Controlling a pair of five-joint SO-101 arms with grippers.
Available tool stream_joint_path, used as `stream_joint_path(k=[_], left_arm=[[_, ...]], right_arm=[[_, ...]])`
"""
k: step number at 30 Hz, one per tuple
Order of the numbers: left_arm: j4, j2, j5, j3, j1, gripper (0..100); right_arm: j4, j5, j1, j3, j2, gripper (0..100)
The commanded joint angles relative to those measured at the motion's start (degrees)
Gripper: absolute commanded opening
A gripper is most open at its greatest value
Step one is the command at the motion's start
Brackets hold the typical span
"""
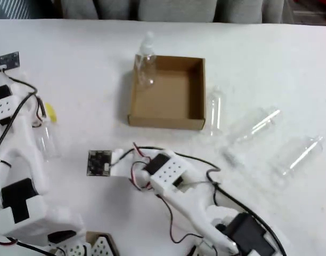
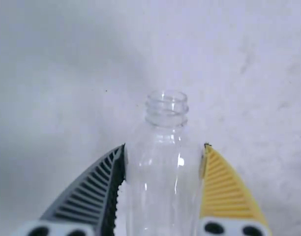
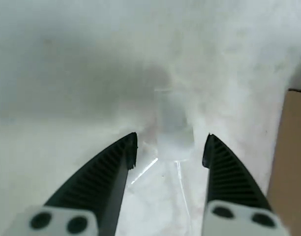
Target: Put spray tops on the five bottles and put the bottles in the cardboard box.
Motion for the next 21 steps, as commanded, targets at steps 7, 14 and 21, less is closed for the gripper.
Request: stream_joint_path(k=[7, 14, 21], left_arm=[[-1.1, -3.6, -0.8, -1.1, -0.4, 6], [-0.7, -3.6, -0.6, -3.1, 0.7, 5], [10.1, -3.7, -0.4, -13.9, 7.6, 5]], right_arm=[[-3.1, 0.3, -0.1, -4.4, 3.3, 8.7], [0.9, -4.0, 3.4, -9.5, 2.2, 1.8], [11.6, -14.7, 14.5, -17.5, -7.6, 1.5]])
